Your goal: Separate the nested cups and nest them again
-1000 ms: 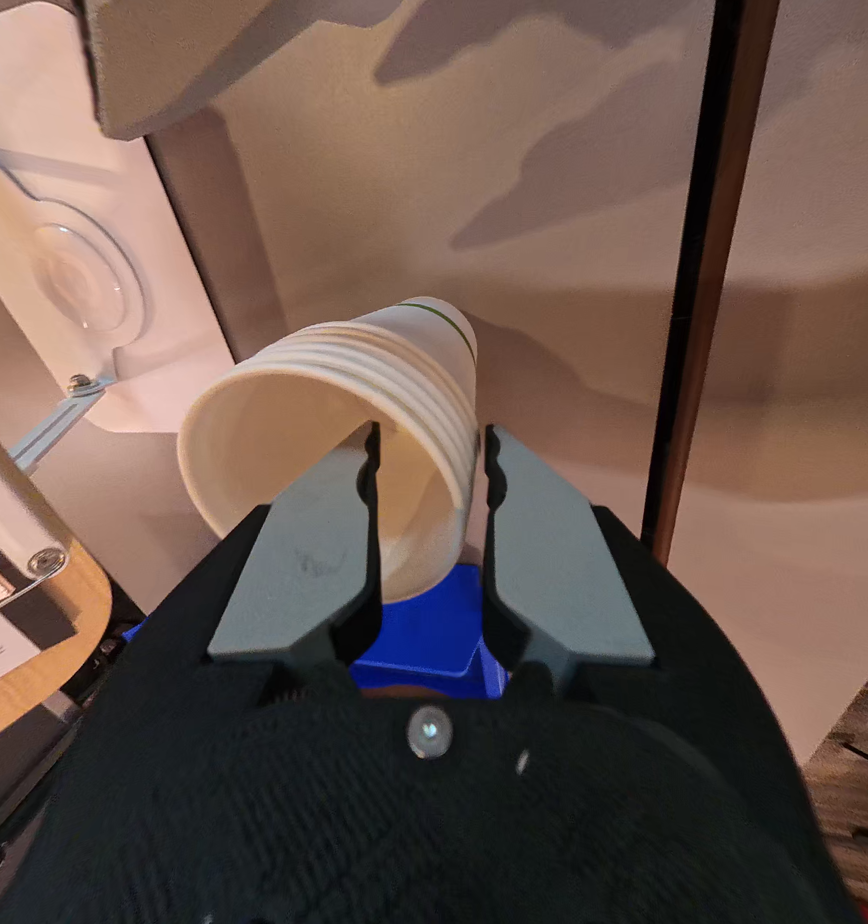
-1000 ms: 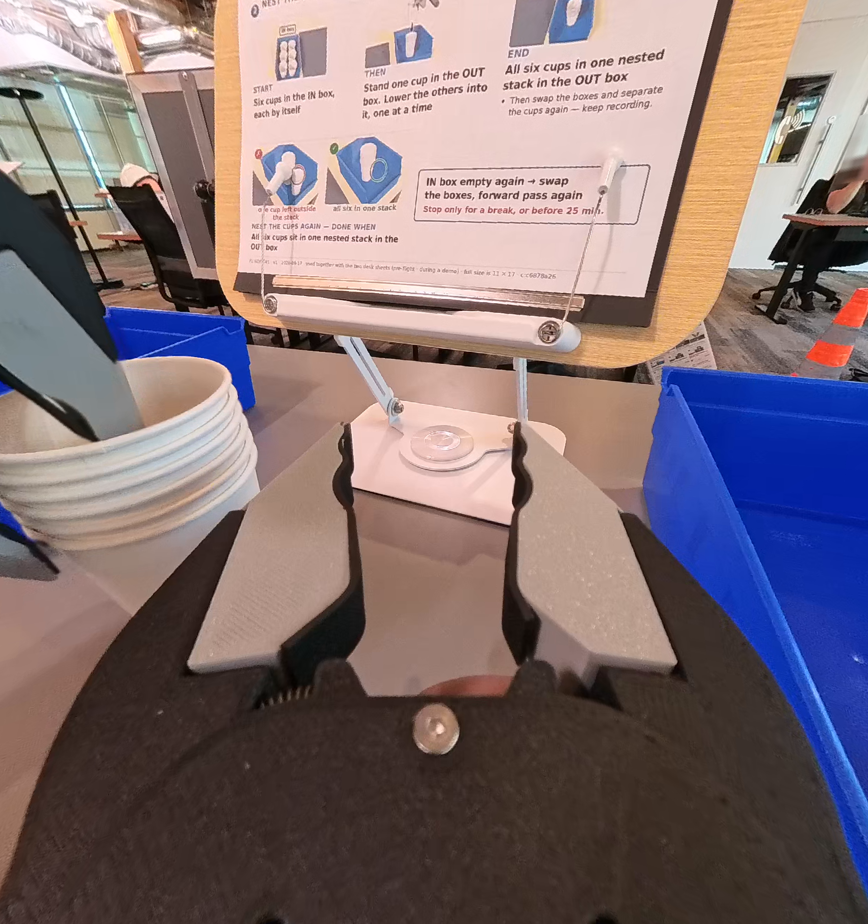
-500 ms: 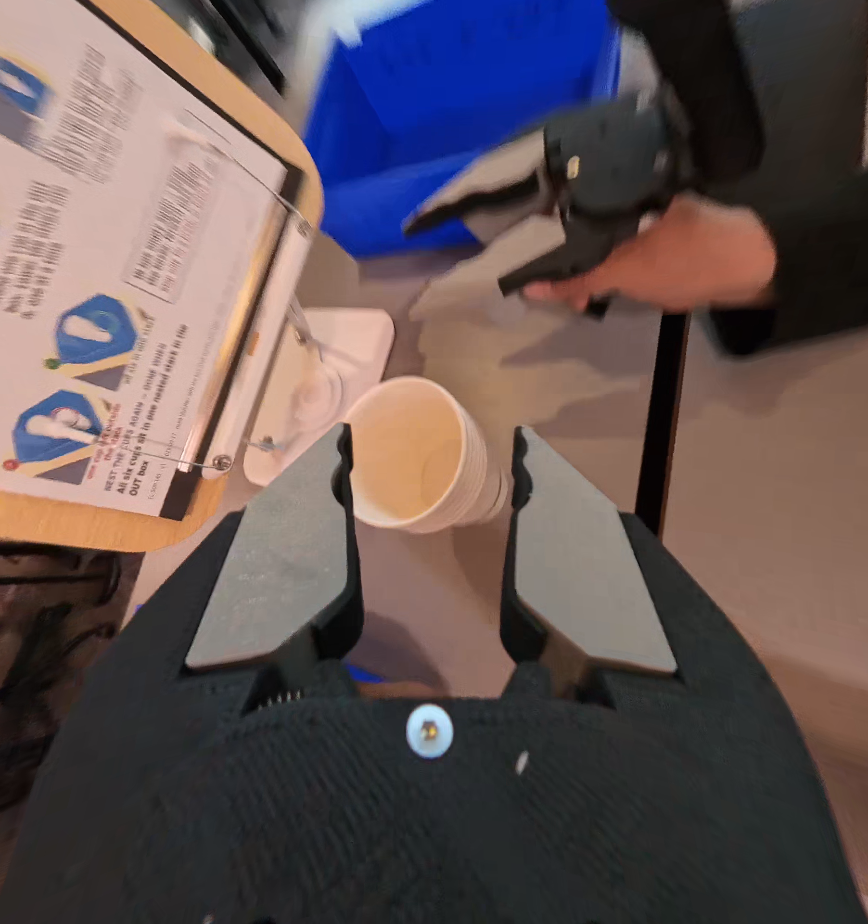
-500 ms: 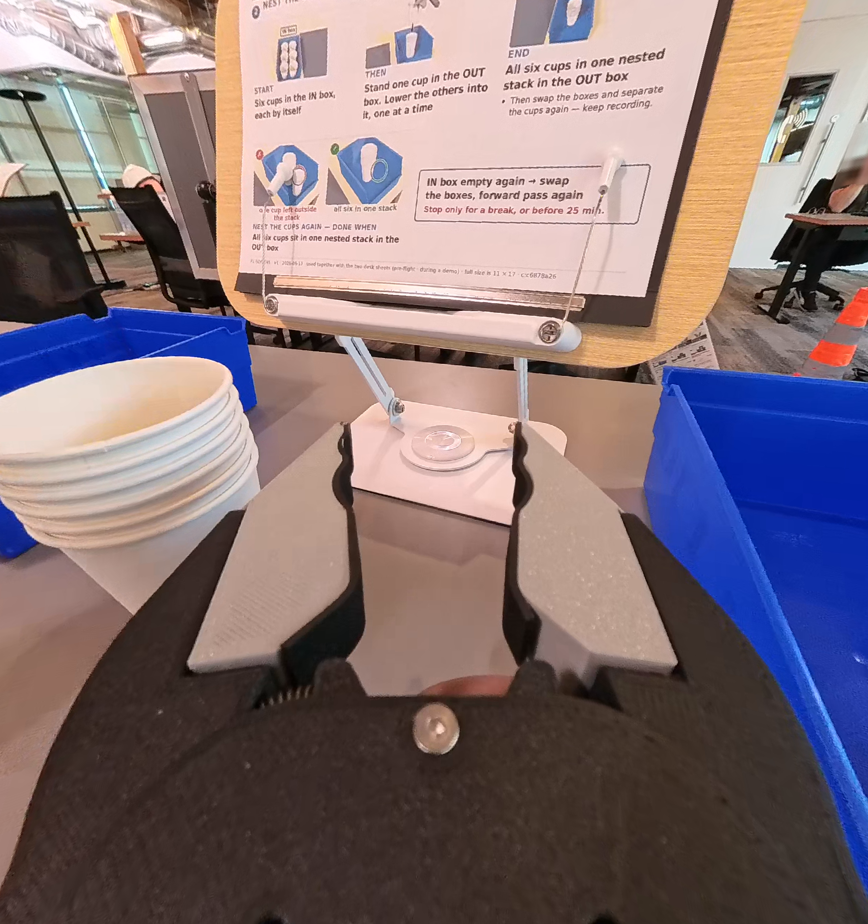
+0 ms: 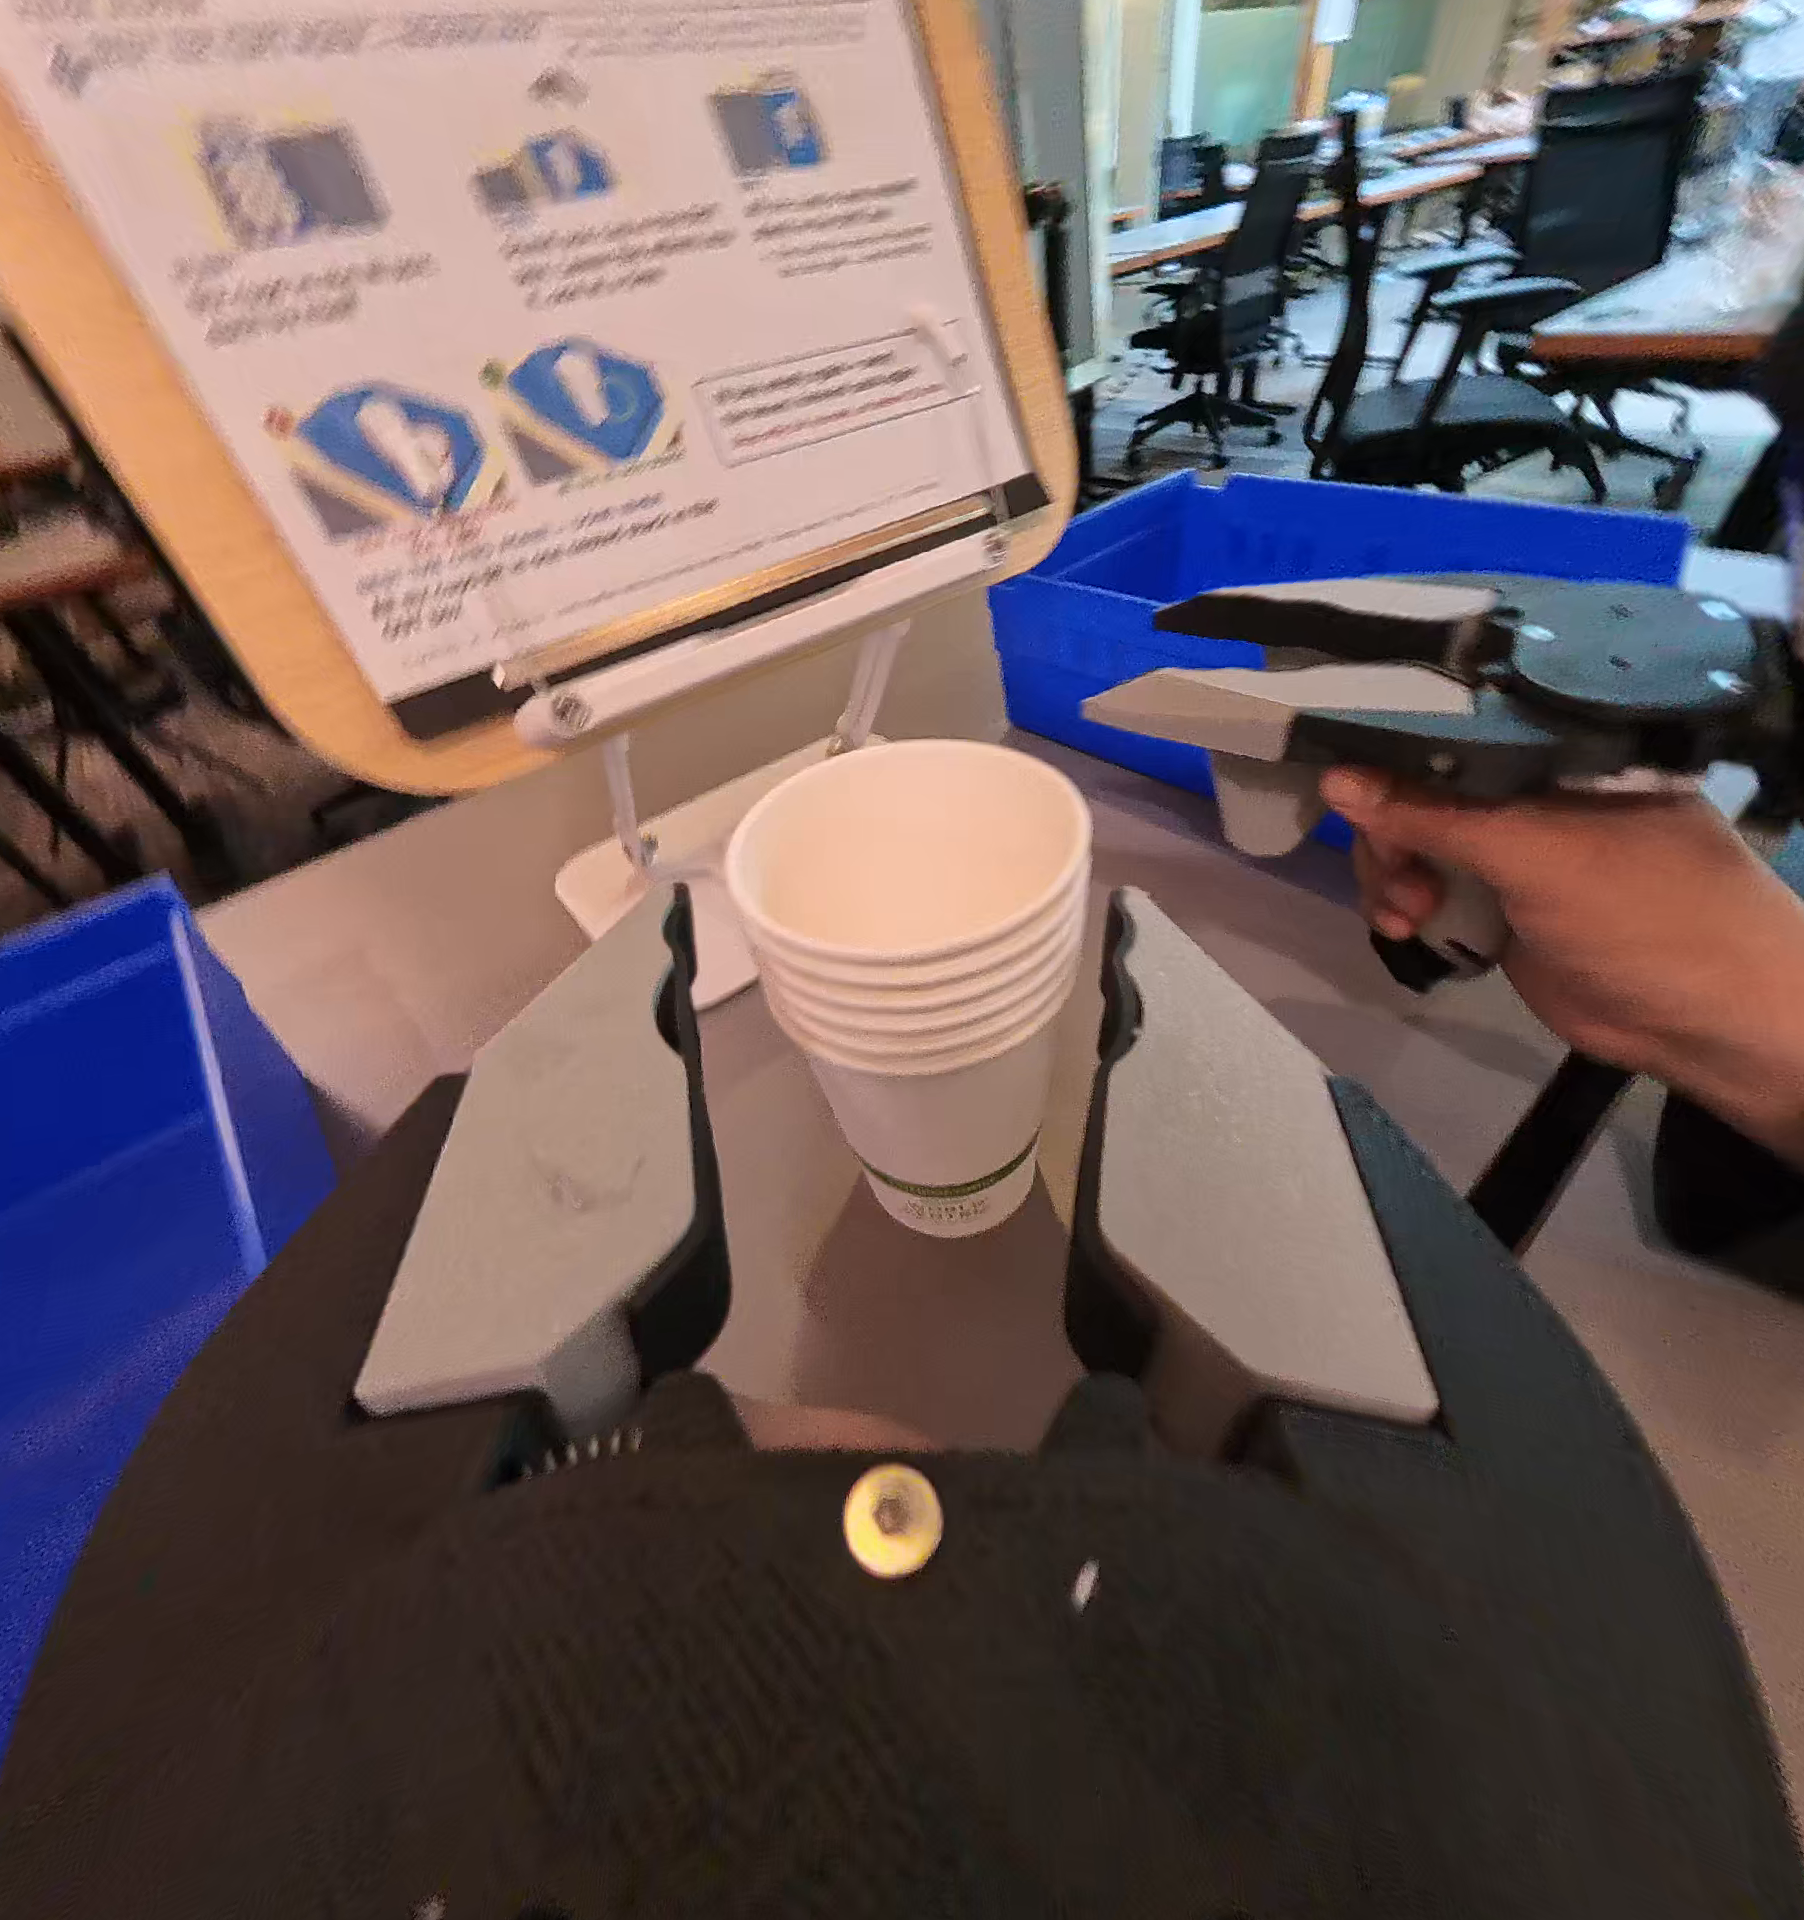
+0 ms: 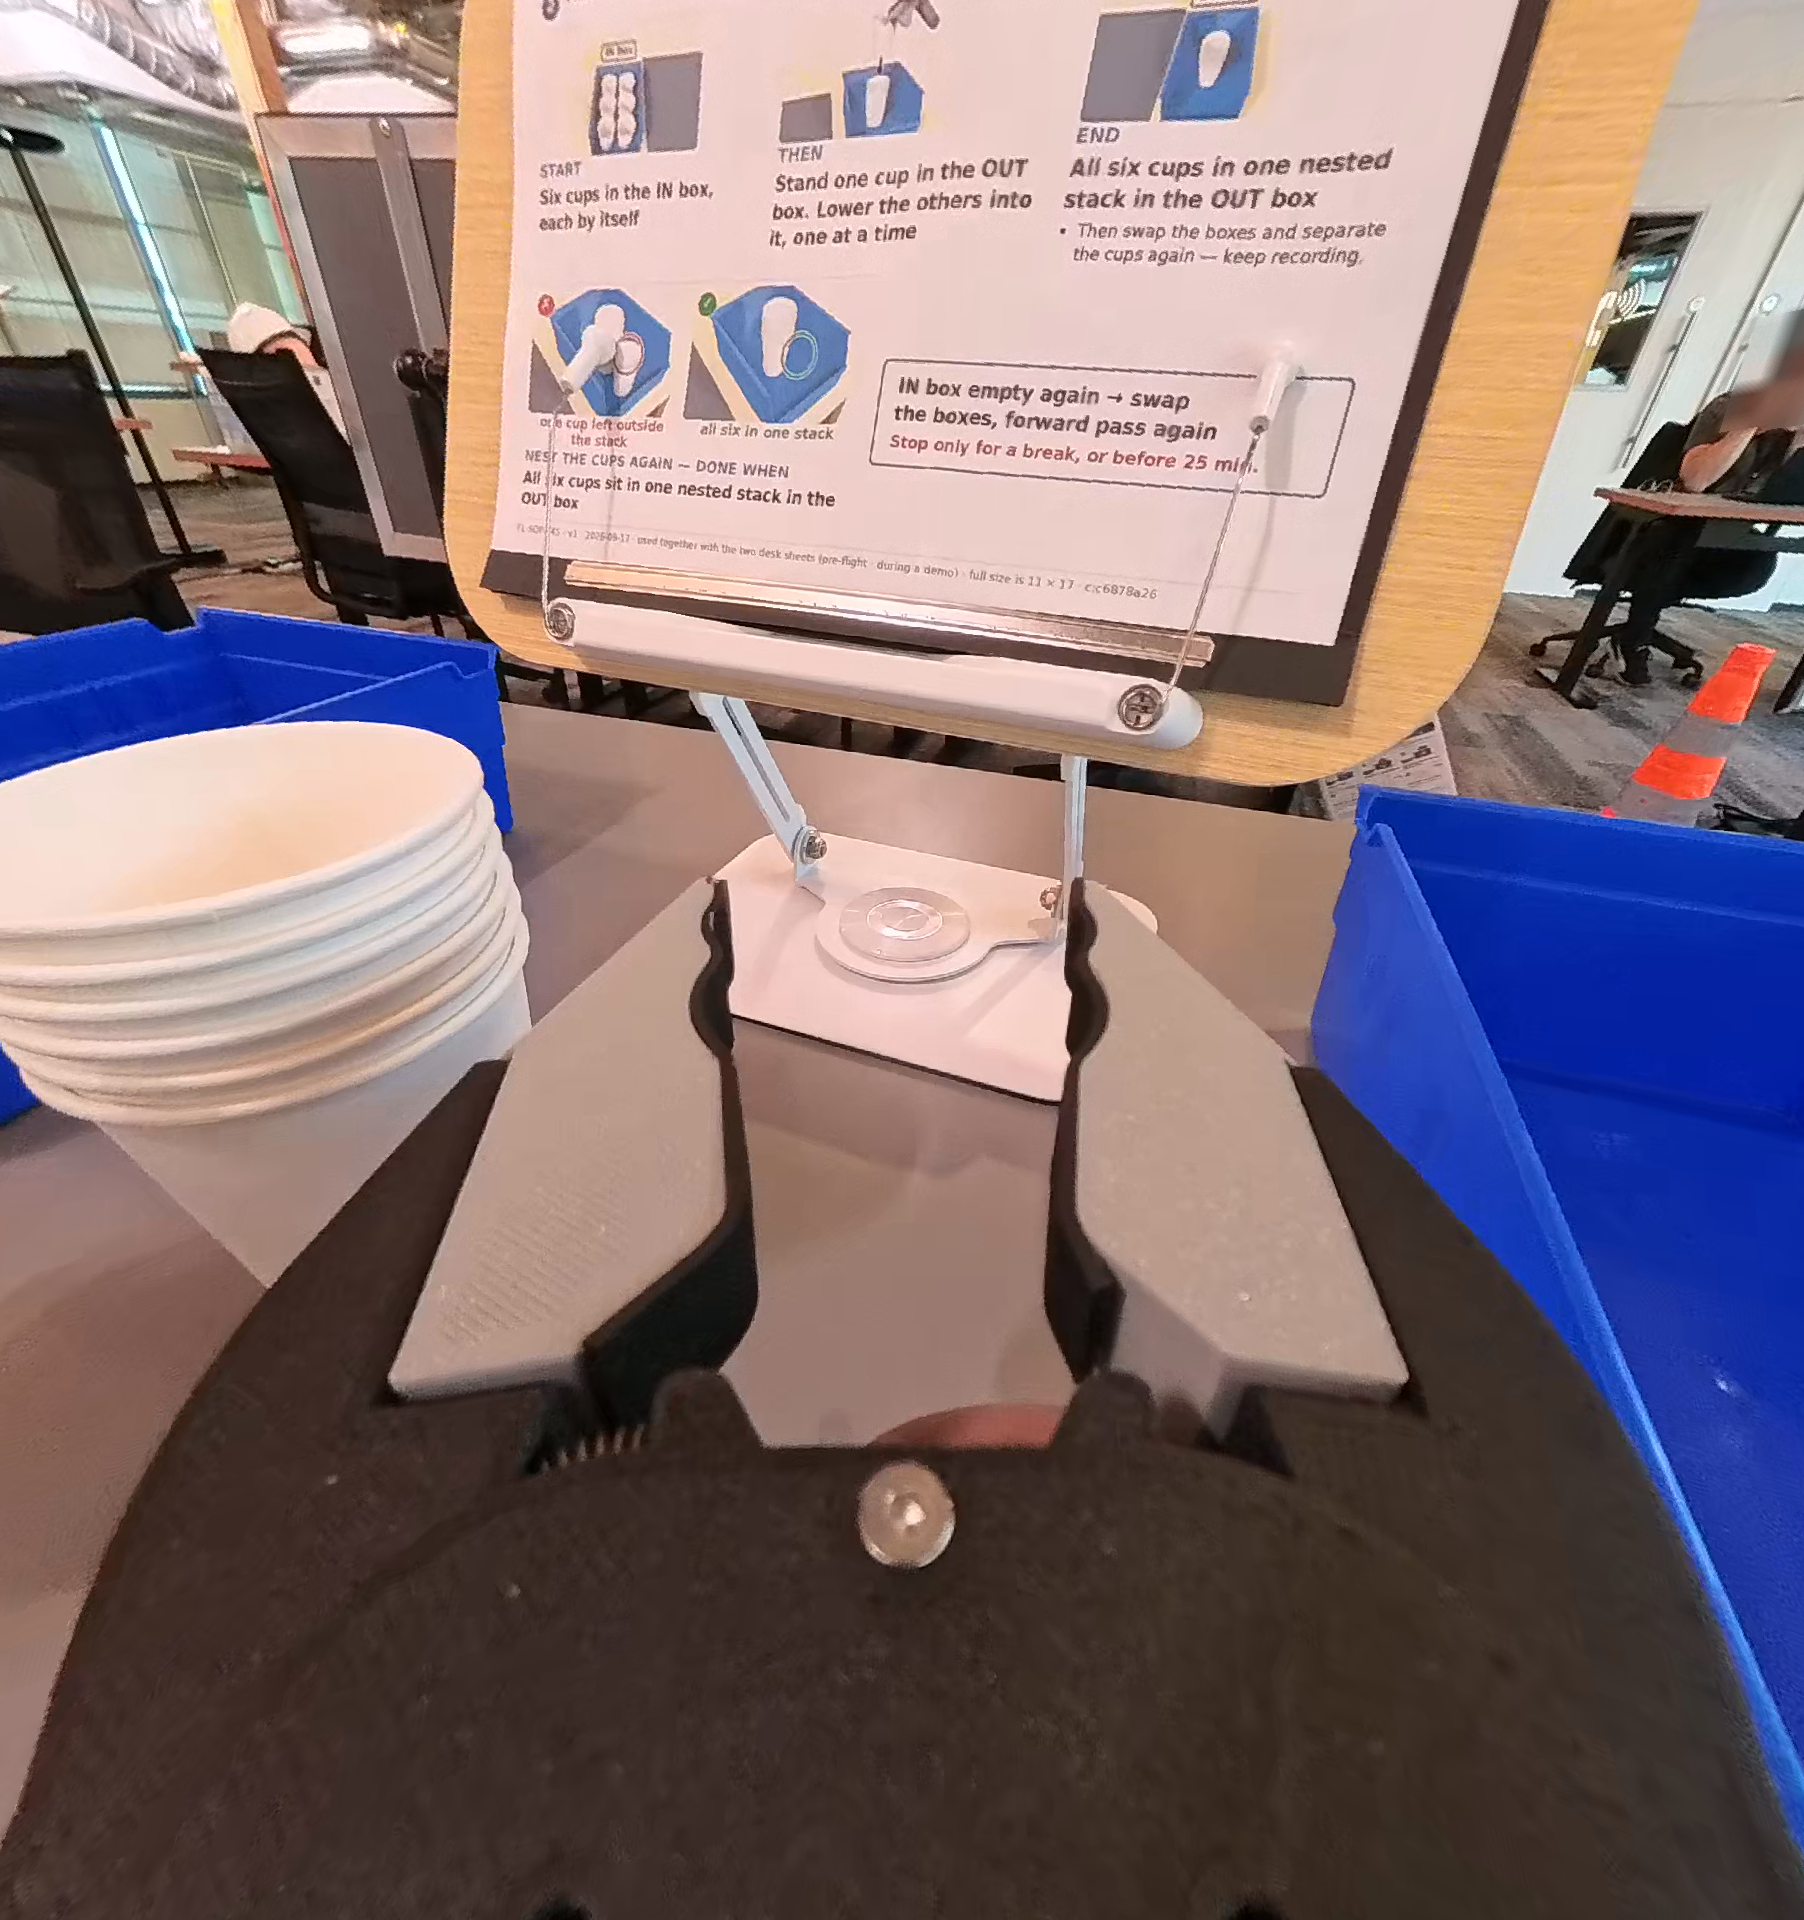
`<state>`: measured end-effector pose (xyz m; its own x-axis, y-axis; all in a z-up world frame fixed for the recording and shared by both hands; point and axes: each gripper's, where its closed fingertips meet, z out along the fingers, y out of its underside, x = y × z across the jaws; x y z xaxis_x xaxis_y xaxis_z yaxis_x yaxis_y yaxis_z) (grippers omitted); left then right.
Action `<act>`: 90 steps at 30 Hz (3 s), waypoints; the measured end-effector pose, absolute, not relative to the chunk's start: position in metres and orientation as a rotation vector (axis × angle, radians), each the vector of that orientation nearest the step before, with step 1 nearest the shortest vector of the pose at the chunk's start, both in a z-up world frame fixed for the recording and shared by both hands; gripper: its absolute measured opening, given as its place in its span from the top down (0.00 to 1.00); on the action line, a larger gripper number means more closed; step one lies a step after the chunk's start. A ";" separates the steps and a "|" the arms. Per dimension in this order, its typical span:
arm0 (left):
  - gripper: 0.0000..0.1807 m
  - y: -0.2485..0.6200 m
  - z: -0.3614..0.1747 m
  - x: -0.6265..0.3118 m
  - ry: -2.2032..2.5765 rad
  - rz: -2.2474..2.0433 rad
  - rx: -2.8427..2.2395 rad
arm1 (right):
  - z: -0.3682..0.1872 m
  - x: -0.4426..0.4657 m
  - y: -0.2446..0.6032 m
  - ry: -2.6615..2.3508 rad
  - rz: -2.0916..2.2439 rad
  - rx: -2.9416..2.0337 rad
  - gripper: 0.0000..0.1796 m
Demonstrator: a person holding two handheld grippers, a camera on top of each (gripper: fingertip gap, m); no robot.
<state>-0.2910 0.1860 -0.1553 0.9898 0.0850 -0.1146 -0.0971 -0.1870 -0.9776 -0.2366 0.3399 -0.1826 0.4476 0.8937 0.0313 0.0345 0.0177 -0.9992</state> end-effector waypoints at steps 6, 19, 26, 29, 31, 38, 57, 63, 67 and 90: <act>0.49 0.184 -0.172 -0.313 -0.188 0.070 -1.771 | -0.185 -0.239 0.337 -0.919 0.839 -1.407 0.65; 0.49 0.173 -0.177 -0.324 -0.178 0.113 -1.722 | -0.193 -0.249 0.319 -1.018 0.780 -1.369 0.66; 0.50 0.178 -0.189 -0.326 -0.186 0.117 -1.749 | -0.200 -0.250 0.317 -1.037 0.791 -1.389 0.68; 0.50 0.179 -0.193 -0.328 -0.197 0.116 -1.753 | -0.199 -0.251 0.315 -1.041 0.792 -1.384 0.68; 0.51 0.180 -0.194 -0.328 -0.196 0.107 -1.757 | -0.198 -0.250 0.314 -1.041 0.794 -1.377 0.68; 0.51 0.184 -0.200 -0.326 -0.167 0.143 -1.777 | -0.192 -0.249 0.312 -1.034 0.831 -1.362 0.68; 0.52 0.195 -0.206 -0.313 -0.101 0.088 -1.763 | -0.163 -0.254 0.248 -1.367 1.101 -1.165 0.70; 0.52 0.197 -0.208 -0.308 -0.075 0.091 -1.766 | -0.140 -0.261 0.224 -1.632 0.981 -1.102 0.77; 0.52 0.199 -0.214 -0.308 -0.062 0.108 -1.790 | -0.141 -0.269 0.220 -1.800 0.778 -1.108 0.79; 0.53 0.203 -0.223 -0.303 -0.042 0.092 -1.826 | -0.176 -0.278 0.199 -2.194 0.571 -1.263 0.85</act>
